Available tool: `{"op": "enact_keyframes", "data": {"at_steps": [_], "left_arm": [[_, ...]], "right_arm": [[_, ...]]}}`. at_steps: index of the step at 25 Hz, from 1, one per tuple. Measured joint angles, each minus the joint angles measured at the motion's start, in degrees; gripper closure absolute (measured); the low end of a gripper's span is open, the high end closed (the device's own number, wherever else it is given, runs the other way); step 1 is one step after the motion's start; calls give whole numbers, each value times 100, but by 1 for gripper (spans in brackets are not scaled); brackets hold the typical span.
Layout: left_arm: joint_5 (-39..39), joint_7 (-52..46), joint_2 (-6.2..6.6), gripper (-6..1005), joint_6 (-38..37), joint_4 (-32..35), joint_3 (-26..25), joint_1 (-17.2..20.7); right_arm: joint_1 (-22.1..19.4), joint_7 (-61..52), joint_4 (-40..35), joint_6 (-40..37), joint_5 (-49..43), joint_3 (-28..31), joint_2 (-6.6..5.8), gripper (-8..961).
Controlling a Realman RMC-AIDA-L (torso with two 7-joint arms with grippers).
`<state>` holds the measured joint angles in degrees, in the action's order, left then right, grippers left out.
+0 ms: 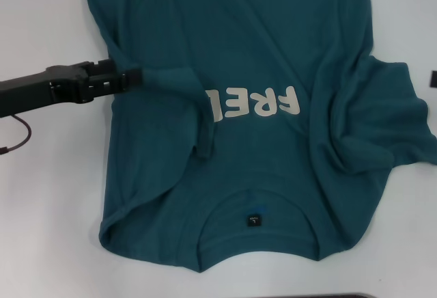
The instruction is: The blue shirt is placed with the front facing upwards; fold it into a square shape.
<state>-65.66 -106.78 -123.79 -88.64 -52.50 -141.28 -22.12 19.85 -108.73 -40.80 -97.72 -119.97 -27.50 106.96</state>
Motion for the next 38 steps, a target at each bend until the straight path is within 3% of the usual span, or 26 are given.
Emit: {"op": "enact_keyframes", "data": {"at_steps": [14,23,38], "left_arm": [[35,47,29,125,35,208,26,-100],[89,279,76,125,85,449,64,-113],[206,1144,139,126,-239,670,147,-163]], "right_arm": [[27,-566,69,720,-908,230,74,56],[202,-654,79,1000,-1131,213,200,57],[239,-685,142,1176,-1157,209,272,59]]}}
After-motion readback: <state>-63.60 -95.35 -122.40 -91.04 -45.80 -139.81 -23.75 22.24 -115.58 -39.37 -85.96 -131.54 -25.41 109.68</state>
